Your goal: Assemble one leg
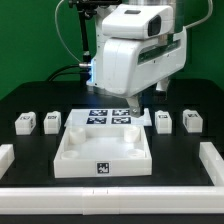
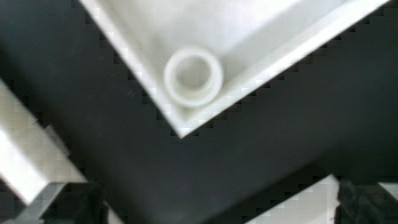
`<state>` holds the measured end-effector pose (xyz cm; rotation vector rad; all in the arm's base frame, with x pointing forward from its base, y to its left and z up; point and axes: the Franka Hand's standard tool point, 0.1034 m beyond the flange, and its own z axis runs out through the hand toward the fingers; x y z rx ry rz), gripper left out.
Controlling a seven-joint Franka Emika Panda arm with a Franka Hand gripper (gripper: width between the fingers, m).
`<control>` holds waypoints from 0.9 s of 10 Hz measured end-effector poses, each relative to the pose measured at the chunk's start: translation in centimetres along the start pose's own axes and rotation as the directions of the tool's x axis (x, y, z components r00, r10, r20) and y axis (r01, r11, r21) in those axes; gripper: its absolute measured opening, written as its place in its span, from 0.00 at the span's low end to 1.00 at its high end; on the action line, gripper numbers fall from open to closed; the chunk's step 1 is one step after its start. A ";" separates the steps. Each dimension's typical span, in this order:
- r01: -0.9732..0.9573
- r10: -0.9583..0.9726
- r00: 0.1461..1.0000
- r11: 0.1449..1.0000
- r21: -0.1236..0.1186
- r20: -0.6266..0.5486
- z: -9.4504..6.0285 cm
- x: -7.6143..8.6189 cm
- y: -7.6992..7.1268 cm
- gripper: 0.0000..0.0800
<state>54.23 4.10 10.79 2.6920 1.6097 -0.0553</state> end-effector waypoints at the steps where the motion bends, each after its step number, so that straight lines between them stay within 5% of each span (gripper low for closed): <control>1: 0.123 -0.123 0.992 0.992 0.001 0.005 0.6 -2.0 -1.8 0.81; 4: 0.449 -0.449 0.893 0.893 0.014 -0.002 3.2 -8.0 -5.5 0.81; 8: 0.564 -0.563 0.825 0.826 -0.008 -0.043 9.3 -10.8 -5.2 0.81; 9: 0.555 -0.554 0.831 0.832 0.002 -0.049 10.1 -11.0 -5.3 0.81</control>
Offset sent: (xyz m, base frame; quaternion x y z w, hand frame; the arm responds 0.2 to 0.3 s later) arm -0.0678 -0.0282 -0.0276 -0.0181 0.0440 -0.2999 0.9528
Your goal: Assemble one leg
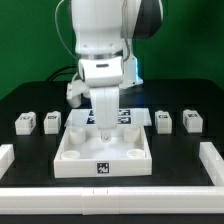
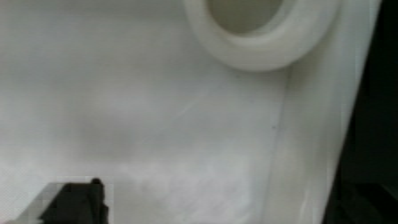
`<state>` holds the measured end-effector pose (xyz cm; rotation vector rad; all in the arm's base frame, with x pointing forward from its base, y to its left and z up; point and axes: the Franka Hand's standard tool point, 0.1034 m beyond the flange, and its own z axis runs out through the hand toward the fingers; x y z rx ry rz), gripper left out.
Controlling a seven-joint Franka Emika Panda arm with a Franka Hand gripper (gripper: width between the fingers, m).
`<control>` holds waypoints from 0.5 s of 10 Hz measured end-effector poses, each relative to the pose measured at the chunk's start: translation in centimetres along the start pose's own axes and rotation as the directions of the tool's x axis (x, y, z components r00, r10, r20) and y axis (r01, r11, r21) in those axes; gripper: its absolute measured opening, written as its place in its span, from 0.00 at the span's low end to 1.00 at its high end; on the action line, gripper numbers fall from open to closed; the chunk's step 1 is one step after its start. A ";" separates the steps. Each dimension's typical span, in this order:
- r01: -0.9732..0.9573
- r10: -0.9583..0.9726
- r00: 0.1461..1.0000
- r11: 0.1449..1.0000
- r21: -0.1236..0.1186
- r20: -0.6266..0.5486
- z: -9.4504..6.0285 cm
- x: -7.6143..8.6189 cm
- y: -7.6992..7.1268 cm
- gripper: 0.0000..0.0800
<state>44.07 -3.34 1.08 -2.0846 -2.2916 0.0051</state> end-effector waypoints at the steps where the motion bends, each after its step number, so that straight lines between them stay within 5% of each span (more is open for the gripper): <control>1: -0.007 0.007 1.000 1.000 0.005 -0.002 0.3 -0.2 0.0 0.81; 3: -0.027 0.027 1.000 1.000 0.008 -0.001 0.4 -0.2 -0.1 0.81; 5: -0.027 0.027 1.000 1.000 0.008 -0.001 0.5 -0.2 -0.1 0.48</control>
Offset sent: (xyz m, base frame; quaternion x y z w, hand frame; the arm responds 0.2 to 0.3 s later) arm 0.0000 0.0000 0.0000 0.0000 0.0000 0.0000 1.0000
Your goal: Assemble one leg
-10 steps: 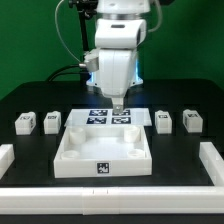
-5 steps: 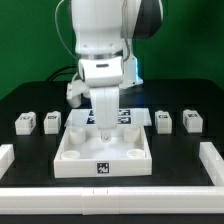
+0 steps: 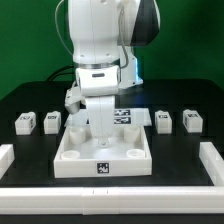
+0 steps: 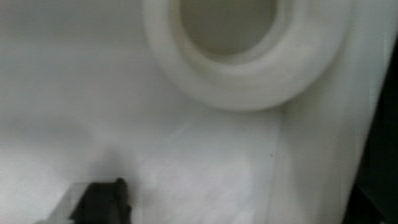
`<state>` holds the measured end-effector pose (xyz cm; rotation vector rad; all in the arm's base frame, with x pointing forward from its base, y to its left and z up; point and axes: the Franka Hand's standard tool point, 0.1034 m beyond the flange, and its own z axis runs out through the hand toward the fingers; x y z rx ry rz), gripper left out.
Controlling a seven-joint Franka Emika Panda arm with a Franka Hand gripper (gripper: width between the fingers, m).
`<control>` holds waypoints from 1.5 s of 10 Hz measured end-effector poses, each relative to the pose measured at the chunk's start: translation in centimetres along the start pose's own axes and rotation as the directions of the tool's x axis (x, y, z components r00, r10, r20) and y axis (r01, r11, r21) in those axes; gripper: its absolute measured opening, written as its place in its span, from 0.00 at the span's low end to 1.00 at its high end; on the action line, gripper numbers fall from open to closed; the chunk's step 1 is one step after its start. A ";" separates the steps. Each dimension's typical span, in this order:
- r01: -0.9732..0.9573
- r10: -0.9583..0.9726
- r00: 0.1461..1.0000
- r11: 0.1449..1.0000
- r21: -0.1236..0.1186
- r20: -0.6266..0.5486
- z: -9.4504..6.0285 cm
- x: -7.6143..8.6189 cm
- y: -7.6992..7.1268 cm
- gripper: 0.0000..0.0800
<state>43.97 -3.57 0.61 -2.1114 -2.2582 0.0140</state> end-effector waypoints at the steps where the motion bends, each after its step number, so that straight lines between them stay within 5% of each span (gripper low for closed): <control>1: 0.000 0.000 1.000 1.000 0.000 0.000 0.0 0.0 0.0 0.48; 2: -0.001 0.001 1.000 1.000 0.000 0.000 0.0 0.0 0.0 0.25; 3: -0.001 0.001 1.000 1.000 0.000 0.000 0.0 -0.1 0.0 0.25; 4: -0.002 0.002 1.000 1.000 -0.006 0.001 -0.1 -0.1 0.1 0.07; 11: -0.003 0.003 1.000 1.000 -0.007 0.001 -0.1 -0.1 0.2 0.07; 15: -0.053 0.052 0.998 0.998 -0.037 -0.025 -0.5 3.8 5.9 0.07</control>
Offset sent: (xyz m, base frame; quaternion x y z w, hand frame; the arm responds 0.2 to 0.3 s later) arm 0.0000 0.0000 0.0000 0.0000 0.0000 0.0000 1.0000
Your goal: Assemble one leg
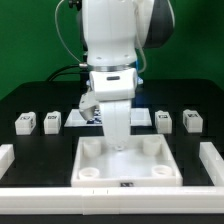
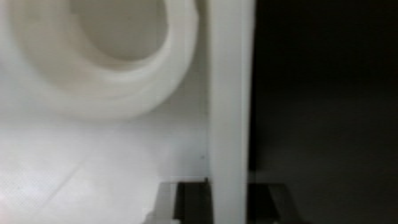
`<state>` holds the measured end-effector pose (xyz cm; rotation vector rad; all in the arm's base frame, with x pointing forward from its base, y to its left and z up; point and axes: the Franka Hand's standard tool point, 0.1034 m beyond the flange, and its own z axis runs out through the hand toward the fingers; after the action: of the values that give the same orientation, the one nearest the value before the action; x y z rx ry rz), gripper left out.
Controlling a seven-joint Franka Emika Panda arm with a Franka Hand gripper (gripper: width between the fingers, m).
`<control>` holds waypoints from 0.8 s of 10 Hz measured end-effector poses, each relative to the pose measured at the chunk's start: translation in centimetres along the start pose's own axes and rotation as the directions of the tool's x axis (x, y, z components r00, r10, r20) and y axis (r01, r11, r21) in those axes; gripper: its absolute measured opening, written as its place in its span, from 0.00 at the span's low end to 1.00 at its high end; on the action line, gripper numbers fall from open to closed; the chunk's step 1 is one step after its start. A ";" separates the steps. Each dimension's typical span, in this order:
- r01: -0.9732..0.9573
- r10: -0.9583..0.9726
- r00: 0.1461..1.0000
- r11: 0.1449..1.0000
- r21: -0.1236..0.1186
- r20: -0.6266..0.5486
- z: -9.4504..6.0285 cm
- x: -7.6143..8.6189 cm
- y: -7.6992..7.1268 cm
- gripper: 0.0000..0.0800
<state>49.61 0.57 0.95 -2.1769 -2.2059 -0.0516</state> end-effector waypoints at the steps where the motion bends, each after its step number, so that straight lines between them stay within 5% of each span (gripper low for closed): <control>1: -0.012 0.012 1.000 1.000 0.003 -0.008 0.2 1.2 0.6 0.07; 5: -0.078 0.078 0.997 0.995 0.056 0.004 0.3 3.5 0.6 0.07; 8: -0.071 0.071 0.997 0.996 0.052 0.000 0.4 5.0 0.6 0.07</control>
Offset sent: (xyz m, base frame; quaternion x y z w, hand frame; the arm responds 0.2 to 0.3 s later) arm 0.0325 0.0393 -0.0052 -0.0047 -0.0065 0.0175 0.9998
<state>50.16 5.58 0.80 -2.2242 -2.1021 0.0062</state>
